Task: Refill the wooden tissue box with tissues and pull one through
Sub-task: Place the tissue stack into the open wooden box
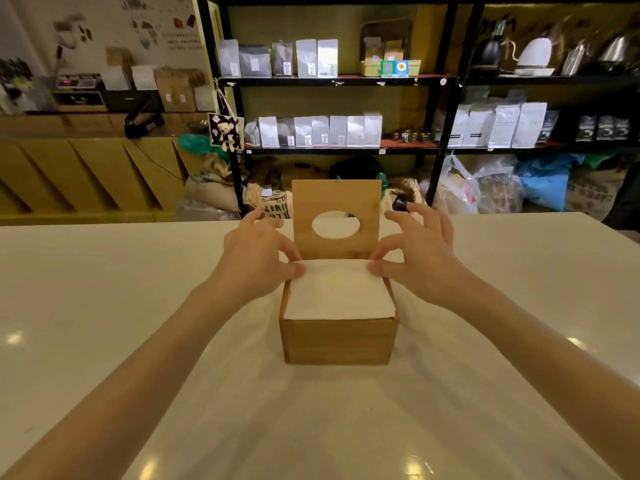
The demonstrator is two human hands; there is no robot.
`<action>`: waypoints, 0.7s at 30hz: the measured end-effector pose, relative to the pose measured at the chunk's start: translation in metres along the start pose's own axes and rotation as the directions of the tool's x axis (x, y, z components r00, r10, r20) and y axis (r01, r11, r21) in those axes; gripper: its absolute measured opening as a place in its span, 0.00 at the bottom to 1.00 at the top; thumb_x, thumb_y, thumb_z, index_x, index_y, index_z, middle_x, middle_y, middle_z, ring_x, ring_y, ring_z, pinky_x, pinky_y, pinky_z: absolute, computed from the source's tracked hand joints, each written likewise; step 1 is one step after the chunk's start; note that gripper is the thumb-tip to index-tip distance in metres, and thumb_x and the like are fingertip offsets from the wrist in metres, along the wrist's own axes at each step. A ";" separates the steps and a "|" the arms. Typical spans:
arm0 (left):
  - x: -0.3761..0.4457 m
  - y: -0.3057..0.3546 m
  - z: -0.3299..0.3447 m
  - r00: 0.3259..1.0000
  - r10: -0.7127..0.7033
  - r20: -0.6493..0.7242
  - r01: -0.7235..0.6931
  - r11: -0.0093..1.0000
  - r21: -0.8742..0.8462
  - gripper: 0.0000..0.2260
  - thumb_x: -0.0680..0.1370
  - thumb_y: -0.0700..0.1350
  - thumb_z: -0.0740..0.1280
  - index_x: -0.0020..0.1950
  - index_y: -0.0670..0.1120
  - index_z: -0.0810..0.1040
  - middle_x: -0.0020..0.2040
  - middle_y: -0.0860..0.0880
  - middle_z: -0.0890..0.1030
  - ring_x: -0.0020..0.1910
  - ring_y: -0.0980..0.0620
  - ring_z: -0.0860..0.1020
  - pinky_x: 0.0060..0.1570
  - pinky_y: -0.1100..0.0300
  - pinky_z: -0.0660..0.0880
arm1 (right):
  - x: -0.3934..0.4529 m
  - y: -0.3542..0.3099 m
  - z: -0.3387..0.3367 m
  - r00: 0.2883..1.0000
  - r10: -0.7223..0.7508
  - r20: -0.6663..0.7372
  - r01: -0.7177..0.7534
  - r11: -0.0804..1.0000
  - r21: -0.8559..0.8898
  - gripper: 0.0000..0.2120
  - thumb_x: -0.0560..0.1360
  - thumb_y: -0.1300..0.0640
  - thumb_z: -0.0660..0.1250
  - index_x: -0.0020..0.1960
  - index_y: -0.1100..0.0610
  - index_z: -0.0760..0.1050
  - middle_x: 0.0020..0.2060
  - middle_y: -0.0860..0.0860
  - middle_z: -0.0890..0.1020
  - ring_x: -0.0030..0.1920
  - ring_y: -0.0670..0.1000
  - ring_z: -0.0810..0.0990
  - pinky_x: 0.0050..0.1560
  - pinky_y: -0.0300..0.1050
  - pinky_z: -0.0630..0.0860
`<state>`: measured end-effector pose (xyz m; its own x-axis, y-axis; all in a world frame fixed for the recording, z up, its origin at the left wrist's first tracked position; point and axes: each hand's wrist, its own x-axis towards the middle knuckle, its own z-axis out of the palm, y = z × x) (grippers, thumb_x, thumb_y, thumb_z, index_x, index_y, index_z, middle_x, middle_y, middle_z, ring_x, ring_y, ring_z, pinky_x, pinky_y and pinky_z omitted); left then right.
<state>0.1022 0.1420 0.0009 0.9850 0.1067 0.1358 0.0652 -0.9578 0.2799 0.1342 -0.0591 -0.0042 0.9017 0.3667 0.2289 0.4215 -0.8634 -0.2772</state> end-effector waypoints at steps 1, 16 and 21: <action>0.002 0.001 0.001 1.000 0.002 0.026 -0.003 1.000 0.022 0.07 0.71 0.52 0.70 0.47 0.53 0.83 0.74 0.49 0.65 0.75 0.46 0.51 0.71 0.43 0.52 | 0.002 -0.001 0.002 1.000 0.015 0.021 -0.016 1.000 0.002 0.05 0.72 0.48 0.68 0.44 0.47 0.82 0.74 0.49 0.62 0.75 0.54 0.46 0.73 0.57 0.35; 0.014 0.023 0.020 0.992 -0.060 0.114 0.013 0.928 0.372 0.09 0.76 0.47 0.65 0.54 0.49 0.79 0.69 0.46 0.71 0.76 0.43 0.51 0.70 0.35 0.44 | 0.009 -0.029 0.018 0.994 0.097 0.045 -0.068 0.895 -0.440 0.10 0.76 0.55 0.60 0.43 0.51 0.80 0.47 0.51 0.82 0.69 0.59 0.62 0.70 0.64 0.33; 0.013 0.025 0.023 0.989 -0.078 0.123 0.020 0.910 0.415 0.08 0.76 0.46 0.64 0.54 0.50 0.79 0.66 0.47 0.74 0.75 0.43 0.53 0.69 0.34 0.43 | 0.010 -0.034 0.019 0.991 0.120 0.063 -0.077 0.881 -0.466 0.09 0.75 0.57 0.59 0.41 0.52 0.78 0.40 0.51 0.80 0.66 0.60 0.66 0.69 0.66 0.34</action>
<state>0.1205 0.1134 -0.0120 0.9891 0.1471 -0.0047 0.1451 -0.9799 -0.1369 0.1311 -0.0199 -0.0100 0.9500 0.2817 0.1348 0.2573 -0.9507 0.1734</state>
